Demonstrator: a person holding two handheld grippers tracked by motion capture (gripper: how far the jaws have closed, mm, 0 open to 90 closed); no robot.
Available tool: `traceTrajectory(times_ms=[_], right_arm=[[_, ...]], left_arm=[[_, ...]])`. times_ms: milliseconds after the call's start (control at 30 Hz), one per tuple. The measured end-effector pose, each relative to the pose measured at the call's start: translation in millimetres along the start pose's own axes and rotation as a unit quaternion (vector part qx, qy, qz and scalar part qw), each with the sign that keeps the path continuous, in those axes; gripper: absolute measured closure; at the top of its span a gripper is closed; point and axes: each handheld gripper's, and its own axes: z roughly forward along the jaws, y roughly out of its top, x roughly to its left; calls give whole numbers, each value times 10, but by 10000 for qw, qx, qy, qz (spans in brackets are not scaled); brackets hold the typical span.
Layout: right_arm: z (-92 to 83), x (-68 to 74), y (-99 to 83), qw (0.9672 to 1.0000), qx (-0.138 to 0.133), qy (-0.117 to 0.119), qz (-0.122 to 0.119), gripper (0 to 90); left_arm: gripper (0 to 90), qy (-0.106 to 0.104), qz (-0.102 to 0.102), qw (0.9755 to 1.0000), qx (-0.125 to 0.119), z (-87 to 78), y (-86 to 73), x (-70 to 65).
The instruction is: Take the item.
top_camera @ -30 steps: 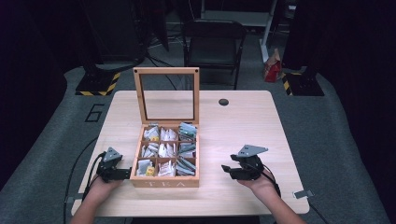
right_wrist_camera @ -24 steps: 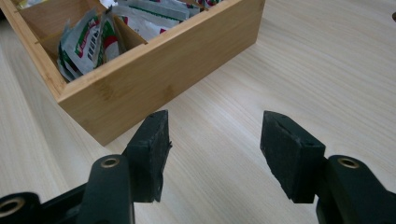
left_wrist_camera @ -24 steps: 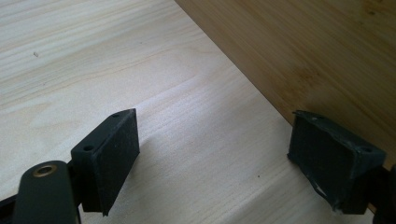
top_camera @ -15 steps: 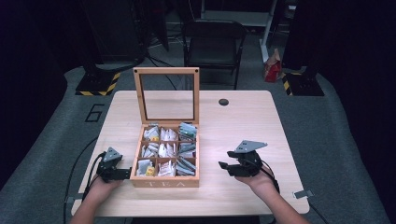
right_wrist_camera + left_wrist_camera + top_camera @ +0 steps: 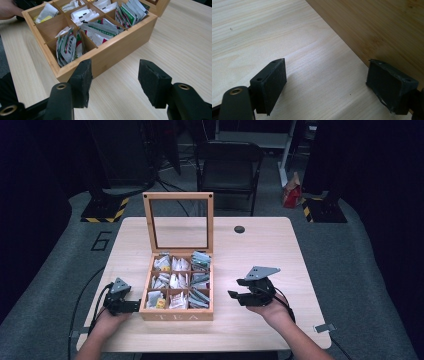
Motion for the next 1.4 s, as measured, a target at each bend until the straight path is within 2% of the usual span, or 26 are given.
traceTrajectory(times_ms=[633,1067,1400], right_arm=[[168,127,194,9996,-34,226,-192,476],[332,243,209,9985,-17,433,-347,597],[486,304,183,9980,89,509,-377,642]], left_arm=[[158,-3,2,10000,2,0,0,1],[158,-2,0,10000,1,0,0,0],[158,-2,2,10000,1,0,0,0]])
